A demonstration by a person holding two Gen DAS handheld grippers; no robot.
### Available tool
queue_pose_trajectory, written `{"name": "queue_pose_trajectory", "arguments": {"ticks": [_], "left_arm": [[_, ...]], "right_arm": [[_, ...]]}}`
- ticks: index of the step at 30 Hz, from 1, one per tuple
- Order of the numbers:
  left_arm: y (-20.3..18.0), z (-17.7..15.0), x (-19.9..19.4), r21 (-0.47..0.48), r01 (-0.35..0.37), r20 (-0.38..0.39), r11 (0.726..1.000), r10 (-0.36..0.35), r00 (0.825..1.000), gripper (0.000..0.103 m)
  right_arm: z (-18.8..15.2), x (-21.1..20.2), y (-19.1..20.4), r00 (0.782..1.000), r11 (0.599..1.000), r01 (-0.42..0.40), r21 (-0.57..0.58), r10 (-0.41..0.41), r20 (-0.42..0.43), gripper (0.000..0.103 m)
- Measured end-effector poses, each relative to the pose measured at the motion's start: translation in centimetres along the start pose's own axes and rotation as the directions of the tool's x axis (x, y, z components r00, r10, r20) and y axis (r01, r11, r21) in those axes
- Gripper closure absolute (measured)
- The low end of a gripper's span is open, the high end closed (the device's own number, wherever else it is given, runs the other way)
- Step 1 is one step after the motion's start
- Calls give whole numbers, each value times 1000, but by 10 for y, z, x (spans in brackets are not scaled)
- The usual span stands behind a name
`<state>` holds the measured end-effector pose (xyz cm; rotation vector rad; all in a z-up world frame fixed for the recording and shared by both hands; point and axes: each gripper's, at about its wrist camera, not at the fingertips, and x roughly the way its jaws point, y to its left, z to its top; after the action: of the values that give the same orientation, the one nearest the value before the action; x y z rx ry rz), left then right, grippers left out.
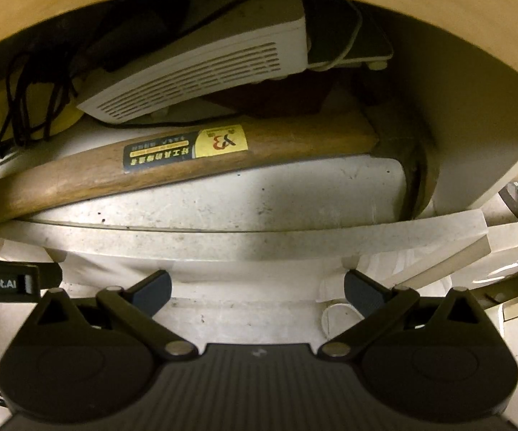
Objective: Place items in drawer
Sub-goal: 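Pull both grippers back from the closed drawer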
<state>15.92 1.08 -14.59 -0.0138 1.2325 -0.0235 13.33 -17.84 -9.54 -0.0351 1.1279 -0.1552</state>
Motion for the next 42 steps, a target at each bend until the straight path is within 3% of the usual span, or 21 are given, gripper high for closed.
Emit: {"name": "queue_pose_trajectory", "arguments": {"ticks": [5, 9, 12, 23, 29, 42], "left_arm": [[-7, 21, 8, -10, -2, 0, 1000, 2, 1000, 1], [-2, 33, 7, -40, 47, 0, 998, -48, 999, 1], [-3, 29, -11, -51, 61, -2, 997, -61, 998, 1], [-14, -11, -79, 36, 25, 87, 999, -28, 996, 1], [-13, -31, -114, 9, 41, 135, 999, -42, 990, 1], [-9, -80, -176, 31, 19, 215, 999, -26, 976, 1]], "right_arm": [[4, 4, -2, 1000, 1000, 4, -6, -4, -1, 0], [15, 6, -3, 1000, 1000, 8, -17, -8, 6, 0], [19, 5, 1, 1000, 1000, 0, -13, 0, 7, 0], [-4, -60, -4, 998, 1000, -18, -12, 18, 61, 0], [-21, -89, -10, 994, 1000, 1, 8, -2, 106, 0], [-61, -160, -13, 982, 997, -74, 32, 68, 174, 0]]}}
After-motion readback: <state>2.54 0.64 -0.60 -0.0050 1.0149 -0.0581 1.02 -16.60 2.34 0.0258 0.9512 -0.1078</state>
